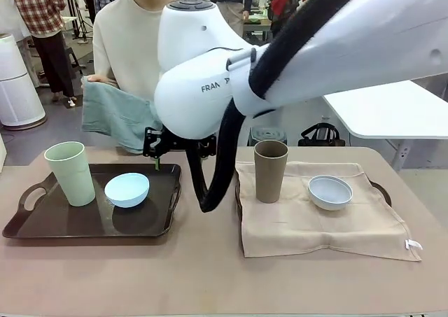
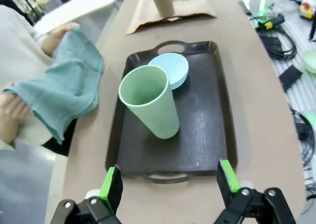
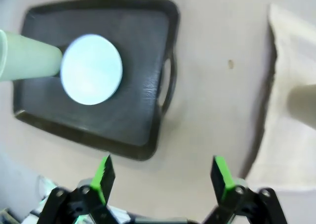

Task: Set up a tray with a mat and arrange the tableware.
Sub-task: Pick up the Picnic Bowl and Reusable plastic cup from the Handle tray in front of the human's position and hold them in the air.

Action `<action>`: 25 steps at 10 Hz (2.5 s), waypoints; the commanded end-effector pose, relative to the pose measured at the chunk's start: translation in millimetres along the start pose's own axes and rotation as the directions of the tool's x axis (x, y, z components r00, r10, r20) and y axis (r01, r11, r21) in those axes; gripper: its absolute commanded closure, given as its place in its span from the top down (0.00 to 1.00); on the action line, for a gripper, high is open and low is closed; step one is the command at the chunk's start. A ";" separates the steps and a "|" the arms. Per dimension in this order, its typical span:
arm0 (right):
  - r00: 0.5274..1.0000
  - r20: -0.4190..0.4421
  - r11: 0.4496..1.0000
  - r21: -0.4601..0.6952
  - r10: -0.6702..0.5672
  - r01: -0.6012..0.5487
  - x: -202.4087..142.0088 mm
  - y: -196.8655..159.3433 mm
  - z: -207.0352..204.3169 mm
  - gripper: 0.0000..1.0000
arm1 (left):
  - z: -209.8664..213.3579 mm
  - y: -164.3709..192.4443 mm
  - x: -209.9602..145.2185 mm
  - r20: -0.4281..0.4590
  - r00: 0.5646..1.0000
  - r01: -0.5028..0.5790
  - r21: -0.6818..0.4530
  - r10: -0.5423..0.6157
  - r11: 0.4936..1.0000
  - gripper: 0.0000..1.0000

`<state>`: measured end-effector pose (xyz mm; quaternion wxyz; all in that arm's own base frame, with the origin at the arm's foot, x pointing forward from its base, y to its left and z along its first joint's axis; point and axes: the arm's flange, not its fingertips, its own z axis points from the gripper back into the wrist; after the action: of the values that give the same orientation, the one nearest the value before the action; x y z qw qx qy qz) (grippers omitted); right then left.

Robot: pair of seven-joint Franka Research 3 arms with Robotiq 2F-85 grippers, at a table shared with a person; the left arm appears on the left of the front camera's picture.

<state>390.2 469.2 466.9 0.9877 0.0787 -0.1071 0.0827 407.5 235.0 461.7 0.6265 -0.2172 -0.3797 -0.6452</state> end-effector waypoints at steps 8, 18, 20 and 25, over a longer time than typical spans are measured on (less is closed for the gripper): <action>1.000 -0.005 1.000 0.024 -0.018 0.018 10.6 5.8 4.8 1.00 | -2.9 1.7 0.2 -0.003 1.000 -0.004 -0.006 0.004 1.000 1.00; 0.981 -0.094 0.984 0.080 0.170 -0.162 61.8 85.7 -118.0 1.00 | -94.1 19.9 -20.5 -0.078 0.980 -0.181 0.022 0.182 0.983 1.00; 0.982 -0.110 0.987 0.073 0.153 -0.146 68.6 79.4 -119.1 1.00 | -110.5 22.4 -16.4 -0.089 0.970 -0.225 0.010 0.225 0.974 1.00; 0.984 -0.079 0.985 0.075 0.160 -0.154 58.7 79.7 -121.8 1.00 | -103.5 21.3 -21.6 -0.089 0.979 -0.187 -0.019 0.185 0.982 1.00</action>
<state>457.4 578.9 373.4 0.9786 0.0971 -0.0661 0.1689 451.2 169.2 386.6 0.7015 -0.2373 -0.3177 -0.5922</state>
